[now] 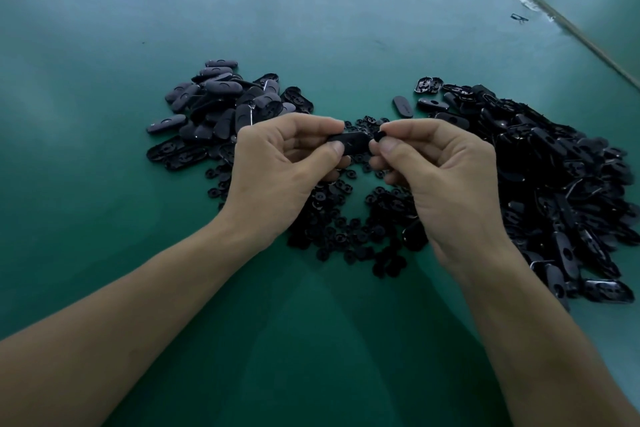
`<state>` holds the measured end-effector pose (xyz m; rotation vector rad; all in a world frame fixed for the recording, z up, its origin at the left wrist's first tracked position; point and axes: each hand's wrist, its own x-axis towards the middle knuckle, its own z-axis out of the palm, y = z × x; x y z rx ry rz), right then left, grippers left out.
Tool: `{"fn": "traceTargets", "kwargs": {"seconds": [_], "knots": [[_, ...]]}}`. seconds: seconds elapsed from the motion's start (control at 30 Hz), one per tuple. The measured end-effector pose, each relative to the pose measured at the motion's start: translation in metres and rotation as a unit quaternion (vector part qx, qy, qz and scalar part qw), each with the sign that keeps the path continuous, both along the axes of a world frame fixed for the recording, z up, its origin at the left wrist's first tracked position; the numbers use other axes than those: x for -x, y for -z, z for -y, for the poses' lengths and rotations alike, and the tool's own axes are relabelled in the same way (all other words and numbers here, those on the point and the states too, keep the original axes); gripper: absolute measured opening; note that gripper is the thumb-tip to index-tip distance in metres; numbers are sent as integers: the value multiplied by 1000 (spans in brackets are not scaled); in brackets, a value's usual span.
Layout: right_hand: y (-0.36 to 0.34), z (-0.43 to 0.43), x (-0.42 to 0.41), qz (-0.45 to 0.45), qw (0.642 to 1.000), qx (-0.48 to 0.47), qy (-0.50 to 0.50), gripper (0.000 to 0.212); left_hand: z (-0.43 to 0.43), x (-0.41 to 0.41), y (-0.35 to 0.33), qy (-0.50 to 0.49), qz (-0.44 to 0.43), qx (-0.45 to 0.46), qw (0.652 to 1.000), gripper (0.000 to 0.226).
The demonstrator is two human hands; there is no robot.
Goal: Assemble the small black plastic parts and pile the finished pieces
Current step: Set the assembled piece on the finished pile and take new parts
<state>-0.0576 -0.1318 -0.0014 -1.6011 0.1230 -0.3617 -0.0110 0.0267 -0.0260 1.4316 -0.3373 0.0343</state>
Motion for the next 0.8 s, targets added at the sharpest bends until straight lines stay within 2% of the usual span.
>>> {"fn": "traceTargets", "kwargs": {"seconds": [0.2, 0.4, 0.7, 0.8], "knots": [[1, -1, 0, -1, 1000, 24, 4, 12, 0, 2, -2, 3, 14, 0, 1000, 22], [1, -5, 1, 35, 989, 139, 17, 18, 0, 2, -1, 13, 47, -32, 998, 23], [4, -7, 0, 29, 978, 205, 13, 20, 1, 0, 1, 21, 67, -52, 996, 25], [3, -7, 0, 47, 973, 228, 3, 26, 1, 0, 0, 22, 79, -67, 994, 28]]}}
